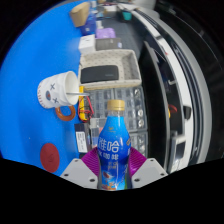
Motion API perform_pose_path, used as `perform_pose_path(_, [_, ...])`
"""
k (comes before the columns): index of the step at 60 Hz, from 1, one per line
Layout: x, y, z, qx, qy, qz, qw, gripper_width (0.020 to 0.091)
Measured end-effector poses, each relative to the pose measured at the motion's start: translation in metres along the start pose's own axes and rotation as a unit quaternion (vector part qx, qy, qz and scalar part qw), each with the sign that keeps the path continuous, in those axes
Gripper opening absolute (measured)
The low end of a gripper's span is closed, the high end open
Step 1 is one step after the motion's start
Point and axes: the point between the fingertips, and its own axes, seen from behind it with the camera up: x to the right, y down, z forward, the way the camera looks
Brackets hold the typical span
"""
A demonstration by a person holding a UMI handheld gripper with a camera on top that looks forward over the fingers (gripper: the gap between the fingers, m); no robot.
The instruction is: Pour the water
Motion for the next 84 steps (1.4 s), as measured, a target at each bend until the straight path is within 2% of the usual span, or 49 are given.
perform_pose_path(12, [0.0,-0.04,0.016,0.02,0.018,-0.201,0.979,0.0336])
perform_pose_path(21, [0.001,-0.063,0.025,0.036,0.039,-0.343,0.938,0.0337])
perform_pose_path(34, [0.001,-0.067,0.034,0.024,0.039,-0.377,0.925,0.0338])
perform_pose_path(43, [-0.001,-0.06,0.035,0.017,0.032,-0.346,0.938,0.0341])
perform_pose_path(49, [0.006,-0.051,0.032,0.013,0.025,-0.248,0.968,0.0338])
perform_pose_path(55, [0.012,-0.034,0.029,-0.01,0.007,-0.078,0.997,0.0339])
perform_pose_path(60, [0.011,-0.023,0.024,-0.015,-0.036,0.09,0.995,0.034])
perform_pose_path(66, [0.019,-0.018,0.021,-0.008,-0.051,0.274,0.96,0.034])
perform_pose_path(73, [0.02,-0.003,0.017,-0.009,-0.058,0.473,0.879,0.0355])
perform_pose_path(77, [0.016,0.011,0.015,-0.001,-0.064,0.539,0.84,0.0355])
perform_pose_path(78, [0.007,-0.002,0.011,-0.012,-0.046,0.554,0.831,0.0355])
perform_pose_path(84, [-0.002,0.025,0.011,-0.008,-0.049,0.606,0.794,0.0355])
